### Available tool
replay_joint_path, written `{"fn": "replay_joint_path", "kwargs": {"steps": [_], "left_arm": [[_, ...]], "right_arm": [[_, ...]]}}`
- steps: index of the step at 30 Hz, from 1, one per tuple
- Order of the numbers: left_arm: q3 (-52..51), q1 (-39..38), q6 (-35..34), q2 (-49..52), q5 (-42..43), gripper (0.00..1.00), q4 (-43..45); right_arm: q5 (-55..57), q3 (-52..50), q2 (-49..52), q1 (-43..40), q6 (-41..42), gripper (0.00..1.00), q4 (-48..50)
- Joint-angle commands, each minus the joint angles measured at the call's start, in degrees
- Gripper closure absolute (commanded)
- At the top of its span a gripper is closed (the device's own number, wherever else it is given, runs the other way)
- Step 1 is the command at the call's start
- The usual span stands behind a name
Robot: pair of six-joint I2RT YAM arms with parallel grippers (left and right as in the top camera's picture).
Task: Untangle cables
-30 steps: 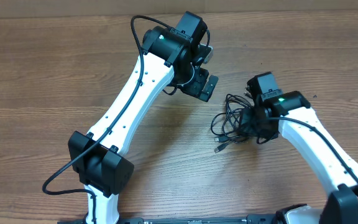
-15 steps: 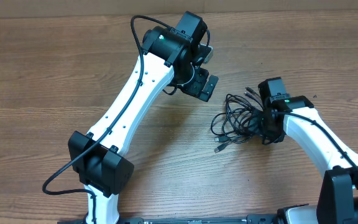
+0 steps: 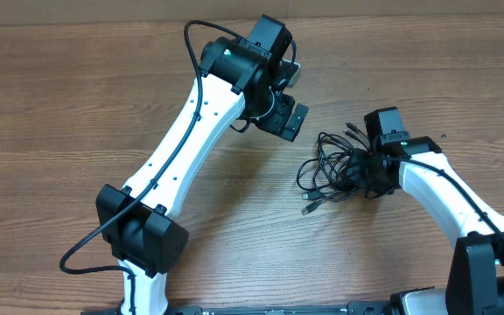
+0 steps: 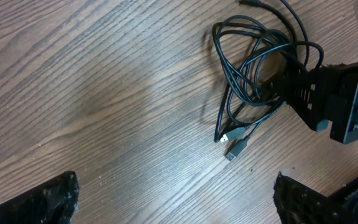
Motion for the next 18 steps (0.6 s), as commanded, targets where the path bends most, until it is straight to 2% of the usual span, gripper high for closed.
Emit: {"fn": "replay_joint_path", "kwargs": {"steps": [1, 13, 18], "left_arm": [[0.5, 0.2, 0.0, -0.1, -0.5, 0.0, 0.0], [0.5, 0.2, 0.0, -0.1, -0.2, 0.0, -0.2], [0.5, 0.2, 0.0, -0.1, -0.2, 0.0, -0.5]], "right_arm": [[-0.1, -1.9, 0.3, 0.0, -0.2, 0.51, 1.4], [3.6, -2.4, 0.7, 0.0, -0.2, 0.51, 3.5], [3.6, -2.4, 4.5, 0.0, -0.2, 0.51, 4.7]]}}
